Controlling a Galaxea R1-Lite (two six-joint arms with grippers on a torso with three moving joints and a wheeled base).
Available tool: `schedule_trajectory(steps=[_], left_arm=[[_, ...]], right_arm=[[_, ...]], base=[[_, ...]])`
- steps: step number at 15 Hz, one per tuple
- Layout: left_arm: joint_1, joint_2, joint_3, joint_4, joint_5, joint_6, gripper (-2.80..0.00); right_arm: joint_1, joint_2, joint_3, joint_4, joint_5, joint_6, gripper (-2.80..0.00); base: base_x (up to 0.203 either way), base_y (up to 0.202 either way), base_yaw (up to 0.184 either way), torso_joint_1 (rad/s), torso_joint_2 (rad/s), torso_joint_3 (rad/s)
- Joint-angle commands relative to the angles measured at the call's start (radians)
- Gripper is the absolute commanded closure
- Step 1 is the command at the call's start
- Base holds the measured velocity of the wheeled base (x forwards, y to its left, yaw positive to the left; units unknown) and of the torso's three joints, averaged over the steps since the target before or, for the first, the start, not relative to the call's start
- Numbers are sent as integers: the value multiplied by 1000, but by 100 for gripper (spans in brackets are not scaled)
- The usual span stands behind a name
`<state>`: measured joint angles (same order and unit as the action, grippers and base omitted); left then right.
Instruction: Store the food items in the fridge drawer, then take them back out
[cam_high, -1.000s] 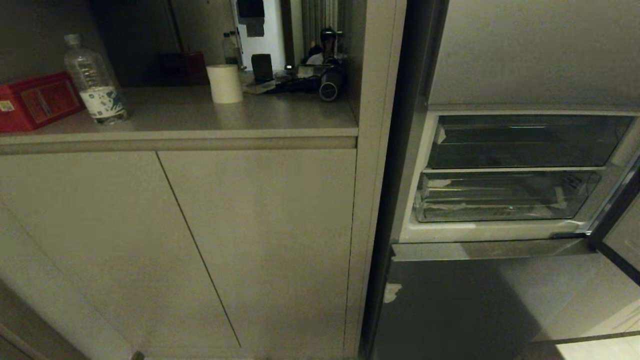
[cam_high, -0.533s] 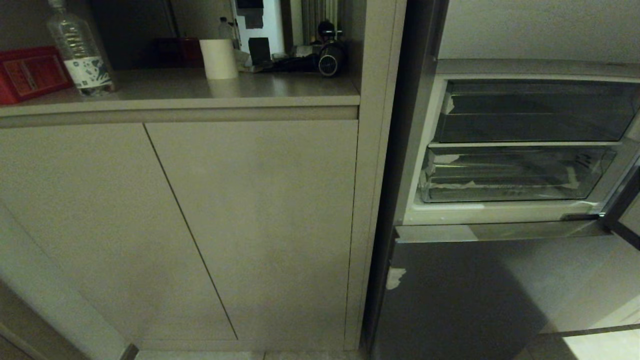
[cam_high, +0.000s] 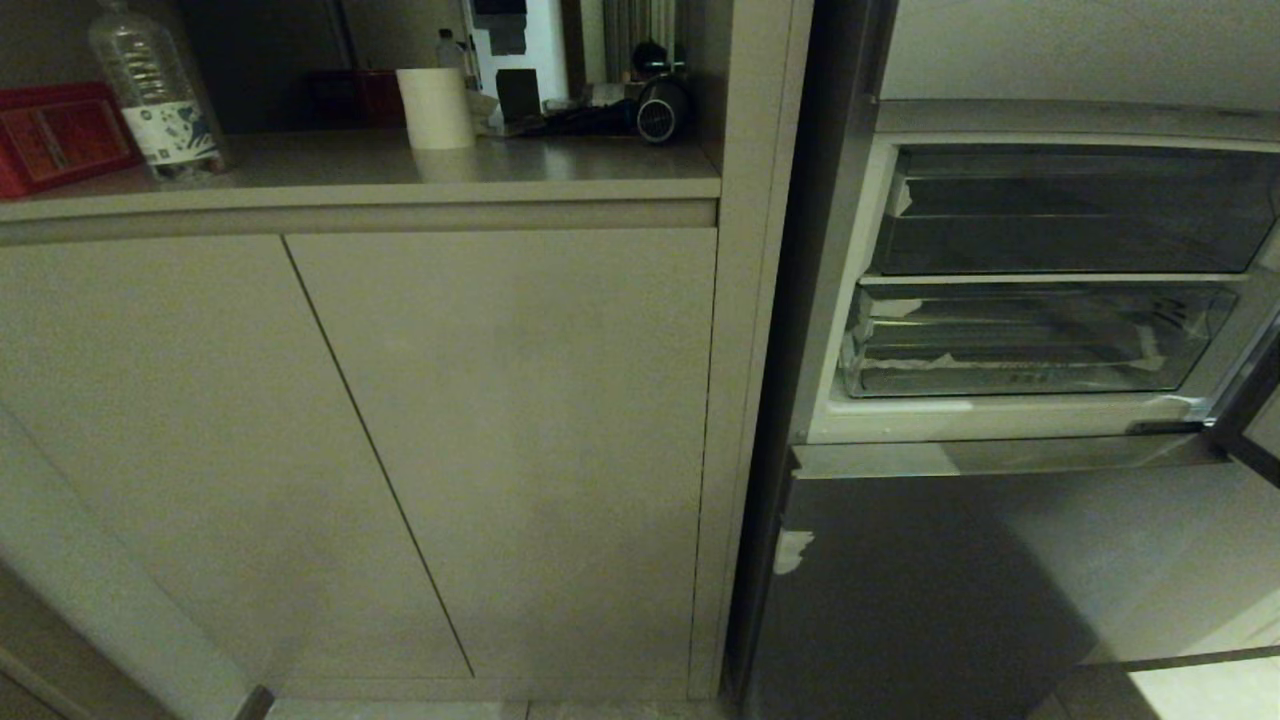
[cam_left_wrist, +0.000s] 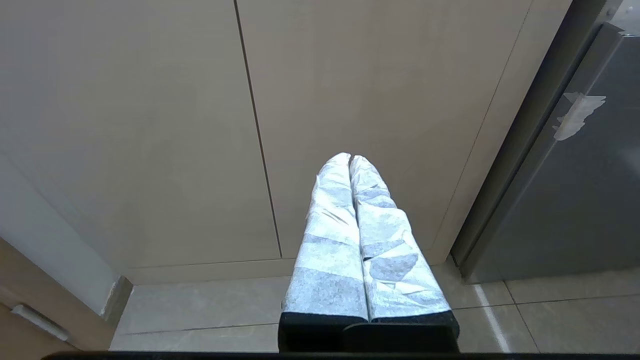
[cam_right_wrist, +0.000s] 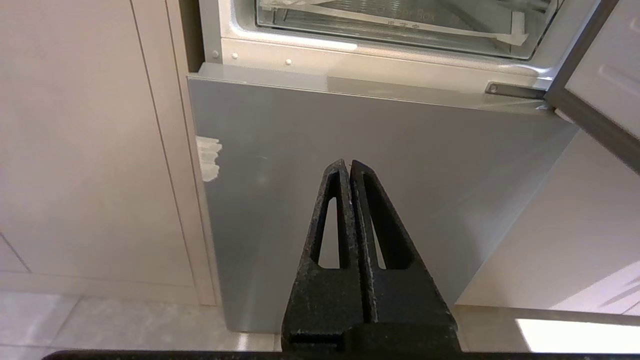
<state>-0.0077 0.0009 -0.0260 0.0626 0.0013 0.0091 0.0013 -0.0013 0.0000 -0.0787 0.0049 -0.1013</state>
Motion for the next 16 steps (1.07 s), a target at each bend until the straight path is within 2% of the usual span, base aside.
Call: schedule_trajectory(steps=[1,3,6,7,10,12,16], left_arm=[[0,1,1,0,0,0,0],[0,1,0,0,0,0,0],[0,1,0,0,0,0,0],[0,1,1,0,0,0,0],[0,1,0,0,0,0,0],[0,1,1,0,0,0,0],[0,1,0,0,0,0,0]], right_arm=[[0,2,26,2,3,12,0],[0,36,-42,7,2,58,0],[3,197,-175,31,14,152,0],[5,292,-216,33,37,185,0],[7,578,-341,25,179,307,0],[7,765,-379,-46,269,347,0],[9,1059,-417,-257,347,373,0]], base=[[0,0,0,0,0,0],[0,0,0,0,0,0],[0,0,0,0,0,0],[0,0,0,0,0,0],[0,0,0,0,0,0],[0,0,0,0,0,0],[0,0,0,0,0,0]])
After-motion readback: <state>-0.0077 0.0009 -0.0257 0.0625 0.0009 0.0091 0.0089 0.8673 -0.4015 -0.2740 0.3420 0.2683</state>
